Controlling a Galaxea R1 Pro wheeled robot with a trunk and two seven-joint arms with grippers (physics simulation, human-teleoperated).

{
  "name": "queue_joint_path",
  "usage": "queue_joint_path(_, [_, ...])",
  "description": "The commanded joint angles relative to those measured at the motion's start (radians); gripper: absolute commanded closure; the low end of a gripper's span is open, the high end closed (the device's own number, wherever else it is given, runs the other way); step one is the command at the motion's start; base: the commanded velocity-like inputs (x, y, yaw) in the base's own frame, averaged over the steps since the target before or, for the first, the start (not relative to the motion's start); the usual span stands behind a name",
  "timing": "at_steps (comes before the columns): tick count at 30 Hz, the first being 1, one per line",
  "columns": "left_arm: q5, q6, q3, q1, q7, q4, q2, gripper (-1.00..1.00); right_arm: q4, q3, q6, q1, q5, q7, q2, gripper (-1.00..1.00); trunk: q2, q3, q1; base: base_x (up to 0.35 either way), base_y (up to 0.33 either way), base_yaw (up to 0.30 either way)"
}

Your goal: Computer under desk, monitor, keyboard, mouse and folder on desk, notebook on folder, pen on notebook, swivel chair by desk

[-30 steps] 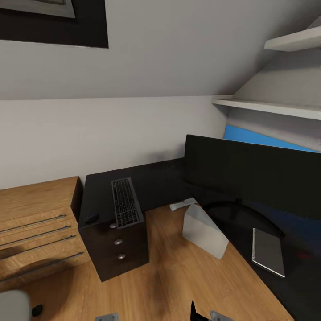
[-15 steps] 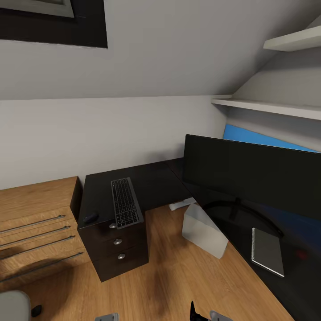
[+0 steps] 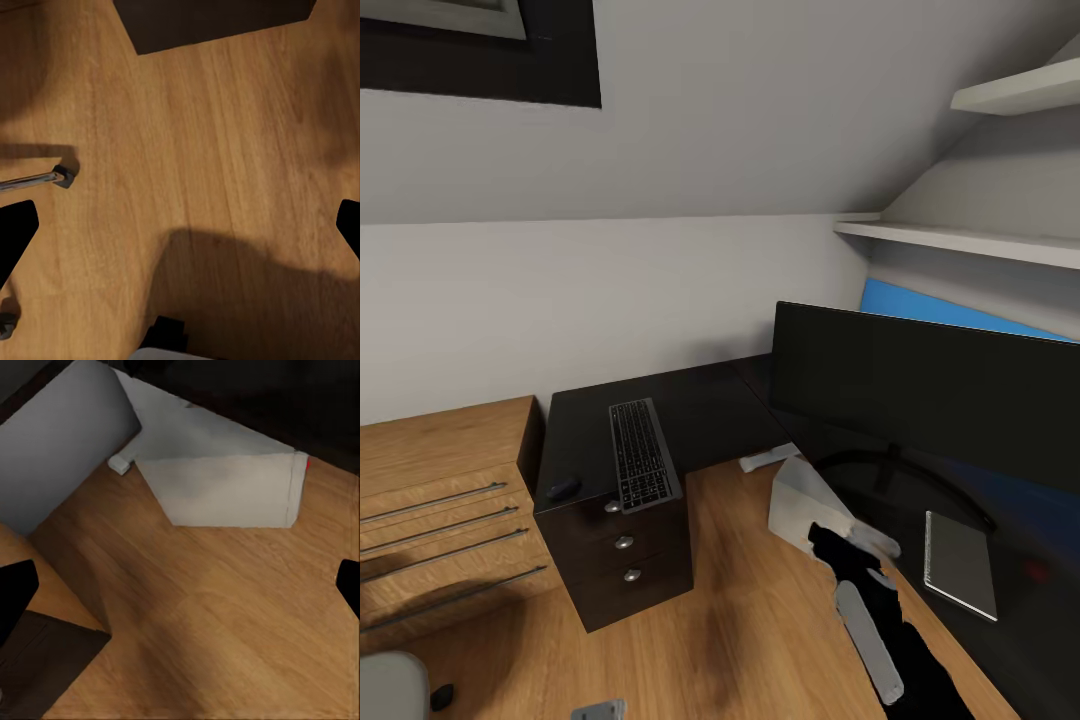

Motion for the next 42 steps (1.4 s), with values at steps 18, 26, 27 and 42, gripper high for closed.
queue_joint_path(18, [0.008, -0.044, -0.019, -0.001, 0.012, -0.001, -0.003, -1.0, -0.265, -0.102, 0.214, 0.014, -0.048, -0.066, -0.108, -1.0, -0.001, -0.001, 0.0, 0.0, 0.0, -0.008])
queue_joint_path(26, [0.009, -0.052, -0.032, -0.001, 0.011, -0.001, -0.008, -1.0, -0.264, -0.102, 0.209, 0.019, -0.047, -0.065, -0.118, -1.0, -0.001, 0.006, 0.0, 0.0, 0.0, -0.189])
queue_joint_path(27, [0.009, -0.052, -0.033, 0.0, 0.011, -0.001, -0.008, -1.0, -0.264, -0.103, 0.208, 0.019, -0.047, -0.064, -0.118, -1.0, -0.001, 0.007, 0.0, 0.0, 0.0, -0.214])
queue_joint_path(42, [0.009, -0.054, -0.037, -0.001, 0.009, 0.002, -0.018, -1.0, -0.259, -0.103, 0.208, 0.02, -0.044, -0.064, -0.119, -1.0, -0.001, 0.022, 0.0, 0.044, 0.0, -0.218])
